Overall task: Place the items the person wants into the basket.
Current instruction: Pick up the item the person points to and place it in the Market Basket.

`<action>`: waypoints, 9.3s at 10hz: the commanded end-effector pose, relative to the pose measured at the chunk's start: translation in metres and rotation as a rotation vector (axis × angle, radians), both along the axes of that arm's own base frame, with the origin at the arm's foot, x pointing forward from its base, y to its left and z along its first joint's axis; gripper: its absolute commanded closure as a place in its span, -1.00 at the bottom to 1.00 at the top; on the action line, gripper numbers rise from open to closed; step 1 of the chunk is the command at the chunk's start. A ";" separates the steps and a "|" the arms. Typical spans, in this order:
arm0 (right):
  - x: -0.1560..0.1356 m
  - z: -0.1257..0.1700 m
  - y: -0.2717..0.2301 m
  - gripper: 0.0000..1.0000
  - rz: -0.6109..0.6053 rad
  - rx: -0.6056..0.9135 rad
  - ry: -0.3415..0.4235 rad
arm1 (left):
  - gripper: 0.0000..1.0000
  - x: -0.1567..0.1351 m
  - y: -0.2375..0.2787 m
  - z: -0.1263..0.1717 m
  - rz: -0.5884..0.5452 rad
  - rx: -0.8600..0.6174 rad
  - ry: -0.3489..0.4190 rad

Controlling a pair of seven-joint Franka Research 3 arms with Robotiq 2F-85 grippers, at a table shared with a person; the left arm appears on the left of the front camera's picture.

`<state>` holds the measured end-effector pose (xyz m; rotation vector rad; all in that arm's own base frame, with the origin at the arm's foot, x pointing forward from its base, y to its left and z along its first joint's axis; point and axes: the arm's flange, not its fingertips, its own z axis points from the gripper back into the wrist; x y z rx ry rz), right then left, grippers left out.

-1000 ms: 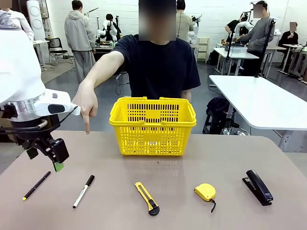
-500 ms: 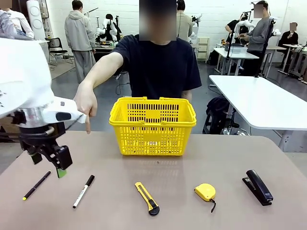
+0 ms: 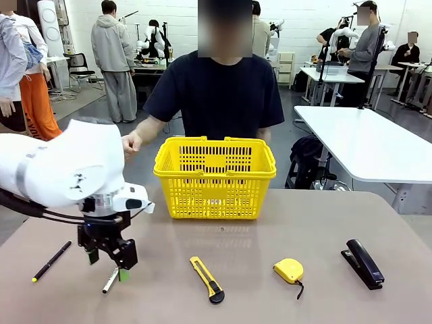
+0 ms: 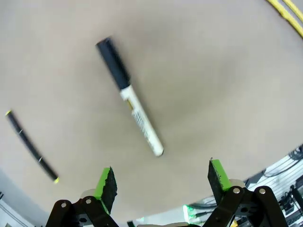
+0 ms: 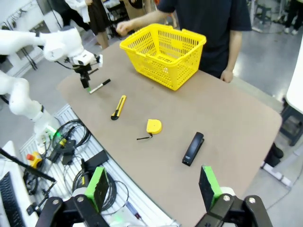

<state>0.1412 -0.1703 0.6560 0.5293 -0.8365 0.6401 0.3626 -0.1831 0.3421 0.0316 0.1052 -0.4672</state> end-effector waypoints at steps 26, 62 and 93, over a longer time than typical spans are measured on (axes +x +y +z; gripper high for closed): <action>0.000 -0.001 0.000 -1.00 0.002 0.002 0.000 | 0.10 0.008 -0.004 -0.038 0.242 0.043 -0.193; 0.000 -0.001 0.000 -1.00 0.002 0.002 0.000 | 0.76 0.114 -0.180 0.269 -0.584 0.083 -0.316; 0.000 -0.001 0.000 -1.00 0.002 0.002 0.000 | -1.00 0.252 -0.190 0.101 -0.652 0.027 -0.080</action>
